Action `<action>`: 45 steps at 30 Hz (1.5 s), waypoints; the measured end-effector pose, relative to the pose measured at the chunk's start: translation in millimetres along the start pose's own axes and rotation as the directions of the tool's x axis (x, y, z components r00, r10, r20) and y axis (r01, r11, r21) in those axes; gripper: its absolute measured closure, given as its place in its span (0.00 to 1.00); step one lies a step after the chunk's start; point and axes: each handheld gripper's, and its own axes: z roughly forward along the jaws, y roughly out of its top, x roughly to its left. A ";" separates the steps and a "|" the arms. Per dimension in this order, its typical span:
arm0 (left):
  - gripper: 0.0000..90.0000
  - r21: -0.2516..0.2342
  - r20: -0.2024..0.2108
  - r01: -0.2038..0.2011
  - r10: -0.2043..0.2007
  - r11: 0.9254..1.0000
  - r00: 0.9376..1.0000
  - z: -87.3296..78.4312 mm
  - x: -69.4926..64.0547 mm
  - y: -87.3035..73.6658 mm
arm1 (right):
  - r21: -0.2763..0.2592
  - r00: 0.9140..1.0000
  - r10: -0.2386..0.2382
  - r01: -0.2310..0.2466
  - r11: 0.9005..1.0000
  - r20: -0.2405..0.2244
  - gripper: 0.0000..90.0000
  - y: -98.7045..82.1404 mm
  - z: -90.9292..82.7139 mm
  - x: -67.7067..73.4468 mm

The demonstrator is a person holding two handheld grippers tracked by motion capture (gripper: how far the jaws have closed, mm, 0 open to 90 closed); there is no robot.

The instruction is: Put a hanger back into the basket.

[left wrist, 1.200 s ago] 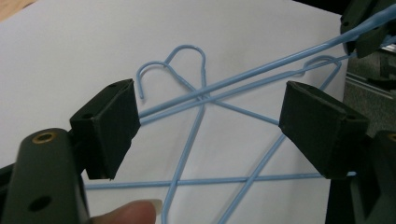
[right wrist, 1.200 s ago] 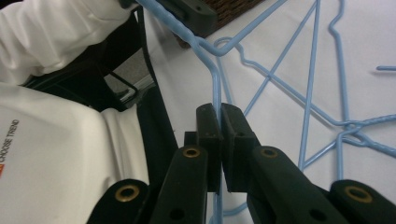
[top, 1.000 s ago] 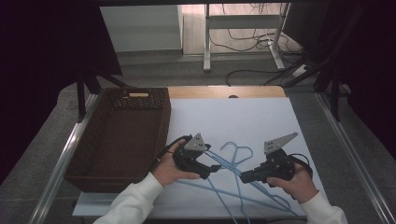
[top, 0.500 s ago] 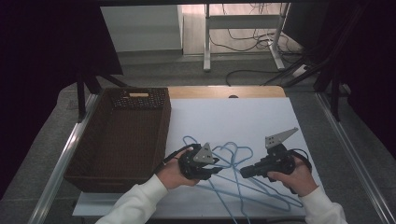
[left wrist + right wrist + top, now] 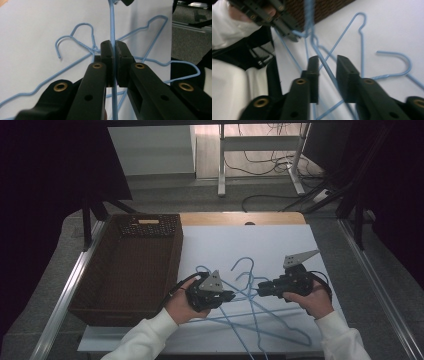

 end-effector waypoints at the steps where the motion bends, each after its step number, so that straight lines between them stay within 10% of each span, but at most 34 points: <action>1: 0.97 -0.003 -0.001 0.009 -0.009 1.000 1.000 -2.5 0.1 0.3 | -0.017 1.000 -0.006 0.006 1.000 0.014 0.70 0.3 -0.8 0.9; 7: 0.97 -0.044 -0.024 0.068 -0.069 0.997 0.997 -28.5 1.9 -1.1 | -0.153 0.989 -0.045 0.066 0.986 0.138 0.38 -0.9 -16.1 14.1; 23: 0.97 -0.185 -0.147 0.200 -0.228 0.962 0.962 -113.5 27.1 -24.4 | -0.213 0.964 0.008 0.050 0.976 0.265 0.18 -19.1 -30.1 19.2; 30: 0.97 -0.261 -0.231 0.253 -0.314 0.932 0.921 -159.5 45.7 -46.4 | -0.166 0.964 0.026 0.020 0.986 0.265 0.17 -29.1 -17.9 13.6; 36: 0.97 -0.299 -0.302 0.312 -0.399 0.902 0.866 -184.8 66.6 -74.2 | -0.130 0.962 0.021 0.015 0.991 0.272 0.16 -31.5 -7.8 10.9; 45: 0.97 -0.319 -0.341 0.365 -0.465 0.875 0.817 -200.4 87.6 -102.0 | -0.104 0.963 0.033 -0.005 0.995 0.268 0.16 -35.5 -1.6 5.5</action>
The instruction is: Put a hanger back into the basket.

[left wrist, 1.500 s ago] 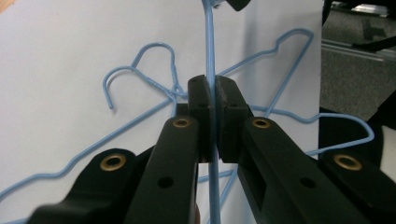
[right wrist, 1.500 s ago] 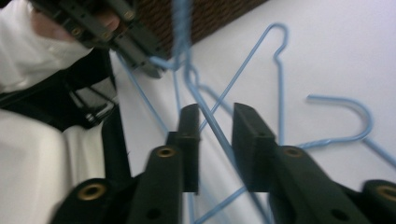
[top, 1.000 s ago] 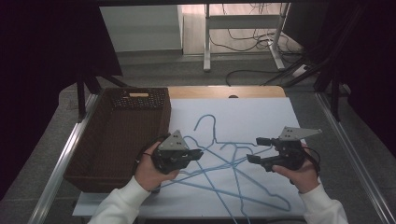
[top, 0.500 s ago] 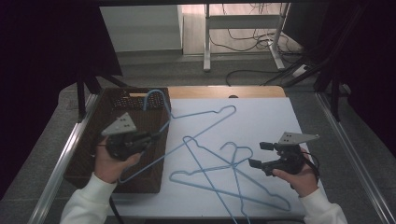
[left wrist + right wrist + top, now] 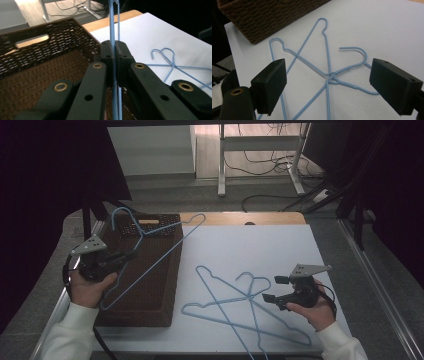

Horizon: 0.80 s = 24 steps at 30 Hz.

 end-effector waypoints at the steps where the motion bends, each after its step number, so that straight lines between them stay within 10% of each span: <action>1: 0.97 -0.004 -0.004 0.007 -0.007 1.000 1.000 -1.2 2.8 -0.8 | 0.002 1.000 0.001 -0.001 1.000 0.000 0.16 -0.4 0.1 -0.5; 15: 0.97 0.011 -0.100 0.096 -0.094 0.995 0.990 -17.5 52.0 -19.2 | 0.027 1.000 0.008 -0.008 1.000 0.008 0.16 -4.1 1.7 -3.6; 24: 0.97 0.098 -0.115 0.145 -0.134 0.985 0.984 5.0 64.6 -34.2 | 0.037 1.000 0.006 -0.007 0.999 0.007 0.16 -4.3 4.2 -2.2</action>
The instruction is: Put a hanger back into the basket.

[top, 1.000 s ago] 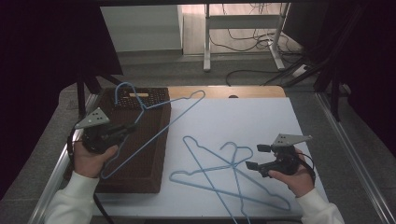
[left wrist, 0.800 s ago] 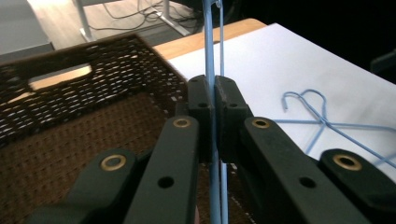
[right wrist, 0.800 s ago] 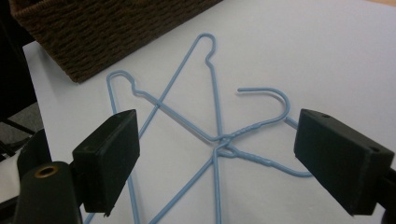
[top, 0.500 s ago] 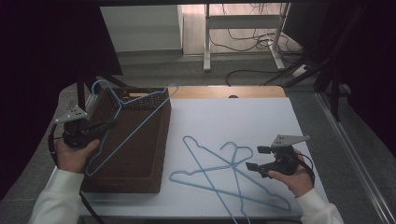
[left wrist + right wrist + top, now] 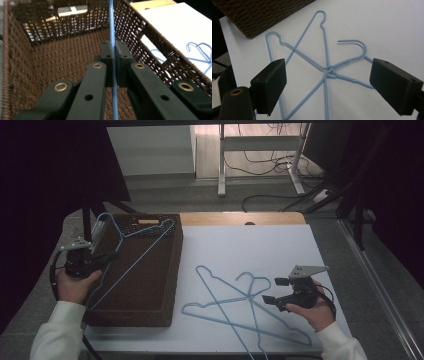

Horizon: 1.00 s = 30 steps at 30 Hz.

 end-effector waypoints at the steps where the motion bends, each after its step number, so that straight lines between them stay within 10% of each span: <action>1: 0.97 0.012 0.002 0.000 0.000 1.000 1.000 3.1 0.8 -0.9 | 0.002 1.000 -0.001 0.001 1.000 0.001 0.16 0.1 0.0 -0.1; 10: 0.96 0.106 -0.022 0.031 -0.029 0.994 0.999 27.2 4.0 -6.7 | 0.008 1.000 -0.005 0.005 1.000 -0.001 0.16 -0.9 0.9 -0.6; 16: 0.47 0.073 -0.191 0.037 -0.022 0.997 0.981 24.3 3.3 -5.0 | 0.011 1.000 -0.007 0.007 1.000 -0.011 0.16 -0.7 1.9 1.5; 23: 0.24 0.024 -0.020 -0.041 0.042 0.999 0.999 8.2 -35.8 1.2 | 0.012 1.000 -0.002 0.002 1.000 -0.010 0.16 -0.5 3.4 0.9; 30: 0.17 0.001 0.128 -0.105 0.104 0.994 0.986 11.4 -80.8 1.5 | 0.021 1.000 -0.004 0.004 1.000 0.004 0.16 -0.1 5.1 -0.3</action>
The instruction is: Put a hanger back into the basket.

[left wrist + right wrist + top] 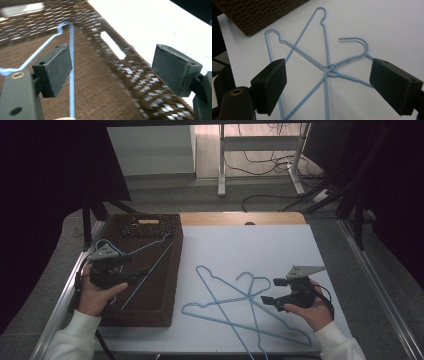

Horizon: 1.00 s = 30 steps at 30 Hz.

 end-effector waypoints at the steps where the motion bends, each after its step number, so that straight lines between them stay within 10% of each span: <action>1: 0.16 -0.005 0.018 0.001 -0.001 1.000 1.000 0.6 -3.2 0.1 | 0.000 1.000 0.000 0.000 1.000 0.005 0.16 -0.1 -0.4 -0.2; 10: 0.15 0.010 0.084 -0.056 0.054 0.998 0.995 16.1 -37.4 -1.4 | -0.014 1.000 -0.010 0.010 1.000 0.027 0.16 -0.5 -6.6 3.6; 30: 0.15 0.075 0.115 -0.117 0.108 0.990 0.988 40.4 -66.0 -9.9 | 0.015 0.996 0.003 -0.005 1.000 0.091 0.18 -6.5 -8.9 9.2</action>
